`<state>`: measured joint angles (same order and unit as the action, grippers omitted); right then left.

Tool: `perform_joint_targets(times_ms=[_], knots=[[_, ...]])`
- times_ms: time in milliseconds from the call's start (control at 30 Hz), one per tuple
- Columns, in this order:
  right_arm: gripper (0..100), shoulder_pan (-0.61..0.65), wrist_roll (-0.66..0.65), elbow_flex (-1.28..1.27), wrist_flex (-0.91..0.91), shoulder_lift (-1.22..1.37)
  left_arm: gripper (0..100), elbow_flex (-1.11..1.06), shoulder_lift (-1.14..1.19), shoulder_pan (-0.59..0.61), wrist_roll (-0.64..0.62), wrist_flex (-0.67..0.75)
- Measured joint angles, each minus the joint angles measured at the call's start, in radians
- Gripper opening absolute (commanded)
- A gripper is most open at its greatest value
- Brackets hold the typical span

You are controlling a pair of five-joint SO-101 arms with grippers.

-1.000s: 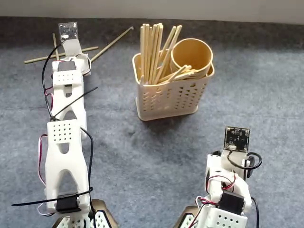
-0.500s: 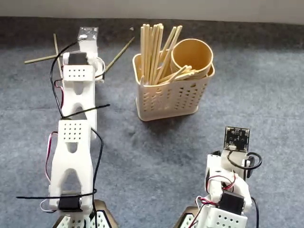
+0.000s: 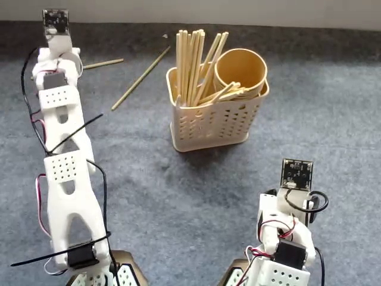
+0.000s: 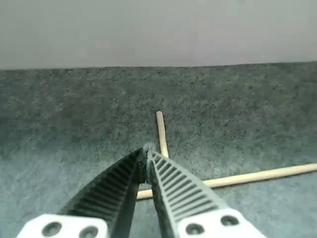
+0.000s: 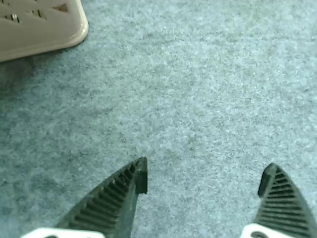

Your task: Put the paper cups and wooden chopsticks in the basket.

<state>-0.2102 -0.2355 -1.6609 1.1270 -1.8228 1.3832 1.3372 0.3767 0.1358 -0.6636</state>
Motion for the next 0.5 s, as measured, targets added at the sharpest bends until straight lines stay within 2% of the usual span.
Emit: perform_joint_targets(times_ms=[133,233,367,500], knots=[[34.7,0.0,0.0,0.0,0.0,0.0,2,-0.074,0.118,0.003,0.057,0.321],[34.7,0.0,0.0,0.0,0.0,0.0,2,-0.077,0.18,0.009,0.095,0.44],[34.7,0.0,0.0,0.0,0.0,0.0,2,-0.077,0.221,0.044,0.114,0.442],[34.7,0.0,0.0,0.0,0.0,0.0,2,-0.051,0.21,0.083,0.12,0.249]])
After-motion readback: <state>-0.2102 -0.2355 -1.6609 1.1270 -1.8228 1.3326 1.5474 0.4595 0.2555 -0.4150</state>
